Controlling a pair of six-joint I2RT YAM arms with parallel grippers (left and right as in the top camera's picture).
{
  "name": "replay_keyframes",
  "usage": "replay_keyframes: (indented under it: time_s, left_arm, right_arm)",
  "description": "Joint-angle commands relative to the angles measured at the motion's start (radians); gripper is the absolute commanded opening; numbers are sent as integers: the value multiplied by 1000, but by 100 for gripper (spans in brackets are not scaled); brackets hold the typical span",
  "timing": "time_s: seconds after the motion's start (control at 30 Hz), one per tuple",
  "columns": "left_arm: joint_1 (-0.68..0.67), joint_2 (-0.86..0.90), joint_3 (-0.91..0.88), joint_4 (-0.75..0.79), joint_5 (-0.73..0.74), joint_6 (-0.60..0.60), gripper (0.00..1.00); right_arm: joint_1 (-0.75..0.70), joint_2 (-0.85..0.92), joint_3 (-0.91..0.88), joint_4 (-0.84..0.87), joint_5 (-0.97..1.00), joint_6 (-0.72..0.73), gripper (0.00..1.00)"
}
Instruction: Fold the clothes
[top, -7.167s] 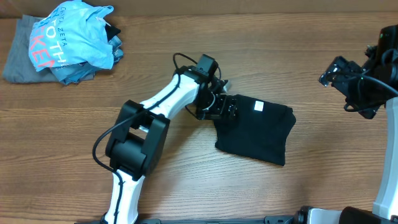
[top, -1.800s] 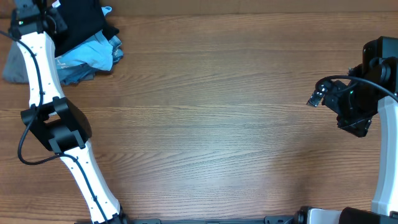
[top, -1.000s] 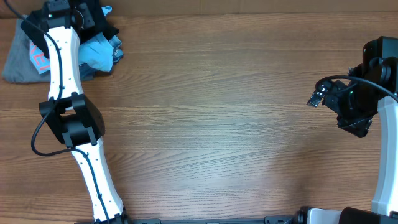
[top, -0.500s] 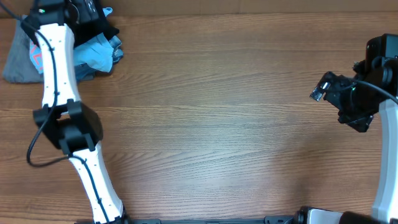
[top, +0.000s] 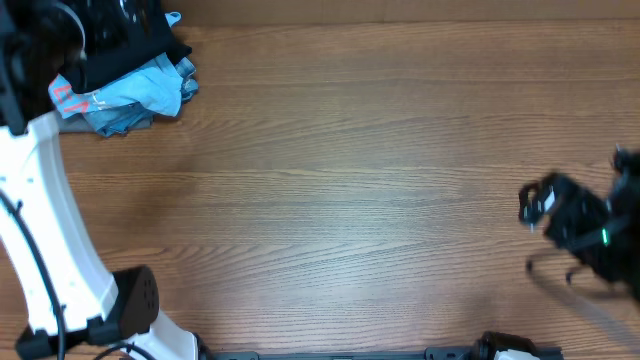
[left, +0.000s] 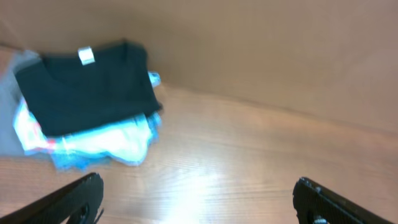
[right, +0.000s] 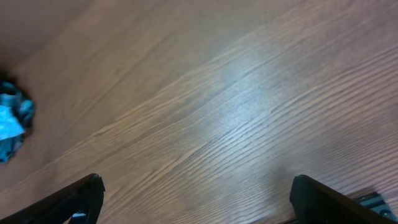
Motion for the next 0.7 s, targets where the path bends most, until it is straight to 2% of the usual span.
replay_keyframes:
  time_s: [0.0,0.2,0.37,0.5,0.67]
  left_arm:
    - [0,-56,2,-128,77,-12,100]
    - [0,-150,2,-290,158,69,100]
    - [0,-272,-23,-297,236,97,100]
    - [0,-447,-142,-297,317,96,100]
    - [0,-669,-323,-291,316,101,100]
  right_arm:
    - [4,-156,-16,-2,-17,-45,100]
    - [4,-379,-131,-3,-154,-45,100]
    - [4,-509,-269,-3,-171,-37,100]
    - [4,-535,-352,-2,-171,3,100]
    - [4,-535,-391,19,-170,16,100]
